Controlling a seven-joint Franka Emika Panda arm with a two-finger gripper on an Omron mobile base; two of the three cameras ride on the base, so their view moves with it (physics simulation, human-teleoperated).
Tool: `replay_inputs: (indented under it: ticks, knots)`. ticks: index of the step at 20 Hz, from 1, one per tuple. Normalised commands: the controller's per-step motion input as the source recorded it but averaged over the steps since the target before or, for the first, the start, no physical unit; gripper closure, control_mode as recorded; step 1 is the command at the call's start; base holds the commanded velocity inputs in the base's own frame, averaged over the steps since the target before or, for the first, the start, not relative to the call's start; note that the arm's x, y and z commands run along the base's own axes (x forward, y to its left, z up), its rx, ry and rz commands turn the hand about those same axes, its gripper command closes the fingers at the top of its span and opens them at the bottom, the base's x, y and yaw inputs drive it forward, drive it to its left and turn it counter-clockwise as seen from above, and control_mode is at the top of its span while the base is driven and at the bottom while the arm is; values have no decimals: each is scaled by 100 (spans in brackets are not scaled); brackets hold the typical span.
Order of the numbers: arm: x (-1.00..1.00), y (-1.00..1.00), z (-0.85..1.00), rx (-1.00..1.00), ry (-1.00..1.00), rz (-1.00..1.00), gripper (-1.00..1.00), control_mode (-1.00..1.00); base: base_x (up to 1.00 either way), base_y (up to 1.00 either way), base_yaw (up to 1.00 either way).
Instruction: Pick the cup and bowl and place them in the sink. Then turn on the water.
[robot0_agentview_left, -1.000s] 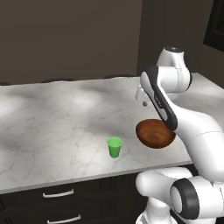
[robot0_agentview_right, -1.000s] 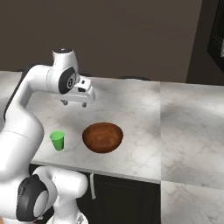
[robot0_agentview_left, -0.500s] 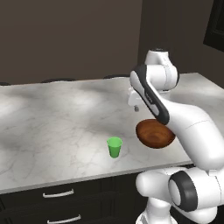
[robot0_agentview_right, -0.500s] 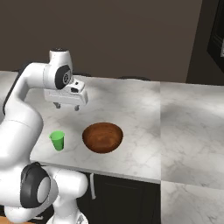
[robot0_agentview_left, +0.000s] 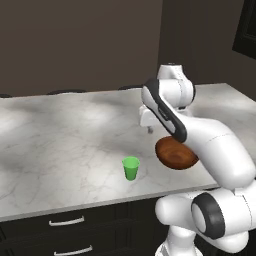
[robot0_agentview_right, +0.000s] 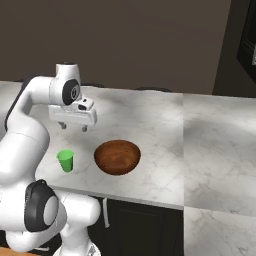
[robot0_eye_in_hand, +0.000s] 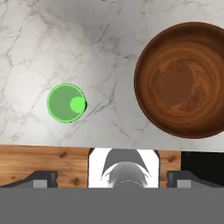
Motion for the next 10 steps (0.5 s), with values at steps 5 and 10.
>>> replay_inputs:
  ticks: [5, 10]
  knots:
    - [1, 10, -27, 0, 0, 0, -100, -100, 0, 0, 0]
    - [8, 14, -22, 0, 0, 0, -100, -100, 0, 0, 0]
